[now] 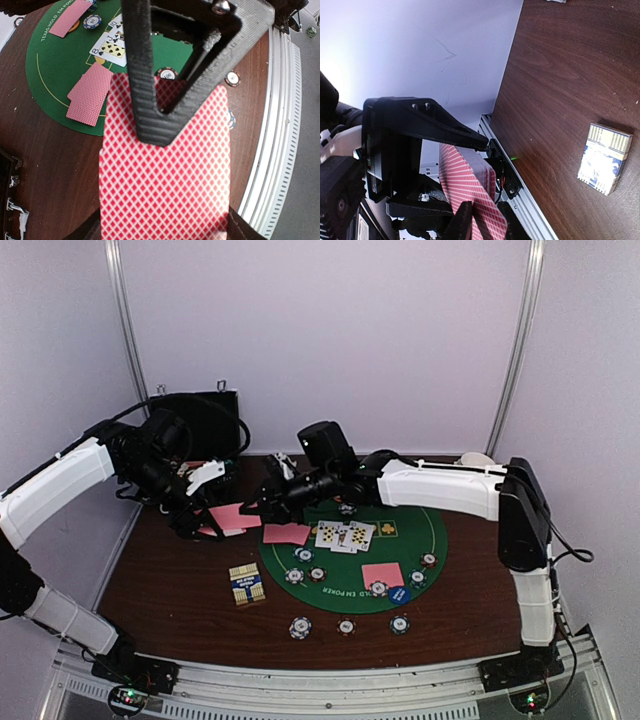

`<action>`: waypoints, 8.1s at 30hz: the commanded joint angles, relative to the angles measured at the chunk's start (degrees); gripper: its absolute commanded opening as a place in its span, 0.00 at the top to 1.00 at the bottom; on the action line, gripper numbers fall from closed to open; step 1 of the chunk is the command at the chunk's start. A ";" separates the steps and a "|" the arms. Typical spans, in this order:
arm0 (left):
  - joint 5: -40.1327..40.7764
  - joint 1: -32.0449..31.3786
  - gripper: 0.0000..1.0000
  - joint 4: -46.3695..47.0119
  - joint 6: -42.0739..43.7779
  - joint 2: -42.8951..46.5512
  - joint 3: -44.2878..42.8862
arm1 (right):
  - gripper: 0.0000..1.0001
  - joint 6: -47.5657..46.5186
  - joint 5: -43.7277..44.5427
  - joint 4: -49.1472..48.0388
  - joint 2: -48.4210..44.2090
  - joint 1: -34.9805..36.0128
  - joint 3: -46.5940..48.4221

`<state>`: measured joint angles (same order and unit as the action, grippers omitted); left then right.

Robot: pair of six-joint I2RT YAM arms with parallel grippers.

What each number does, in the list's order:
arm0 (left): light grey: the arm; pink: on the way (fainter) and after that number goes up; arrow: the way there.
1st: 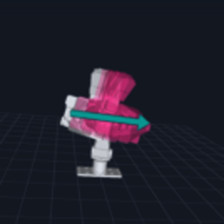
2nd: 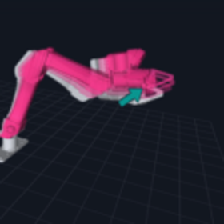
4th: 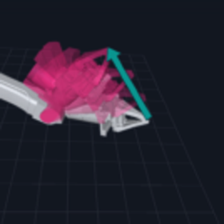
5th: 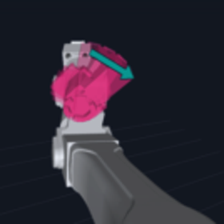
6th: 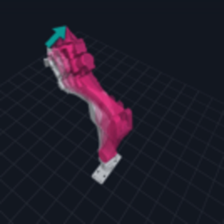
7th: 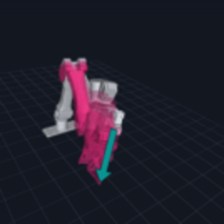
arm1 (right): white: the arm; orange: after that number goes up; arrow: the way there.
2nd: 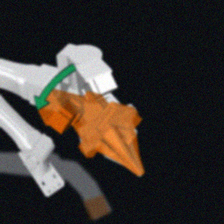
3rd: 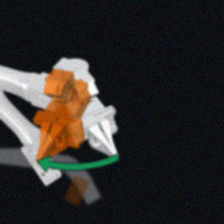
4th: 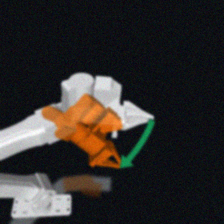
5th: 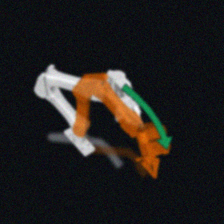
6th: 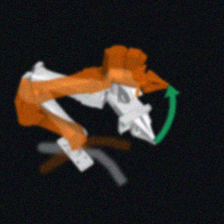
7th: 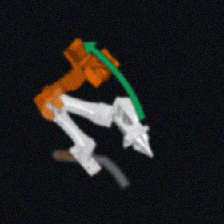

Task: Distribute texas hold em gaming equipment

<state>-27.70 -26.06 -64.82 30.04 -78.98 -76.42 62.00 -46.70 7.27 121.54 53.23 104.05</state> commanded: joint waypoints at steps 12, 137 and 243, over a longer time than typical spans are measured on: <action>-1.14 0.40 1.00 0.92 -0.42 0.75 -1.59 | 1.00 -0.28 -0.24 2.20 -7.16 -3.74 -3.93; -2.57 0.40 1.00 0.56 -0.43 -1.09 -3.40 | 0.06 2.06 1.32 -1.38 5.14 3.46 6.41; 0.54 1.10 1.00 0.91 0.10 -0.18 -1.64 | 1.00 -22.43 5.63 14.33 -11.46 -35.06 -30.14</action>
<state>-26.76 -25.47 -64.77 29.63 -80.64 -78.26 42.19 -43.05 21.02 107.26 19.05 71.44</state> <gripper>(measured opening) 0.675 0.004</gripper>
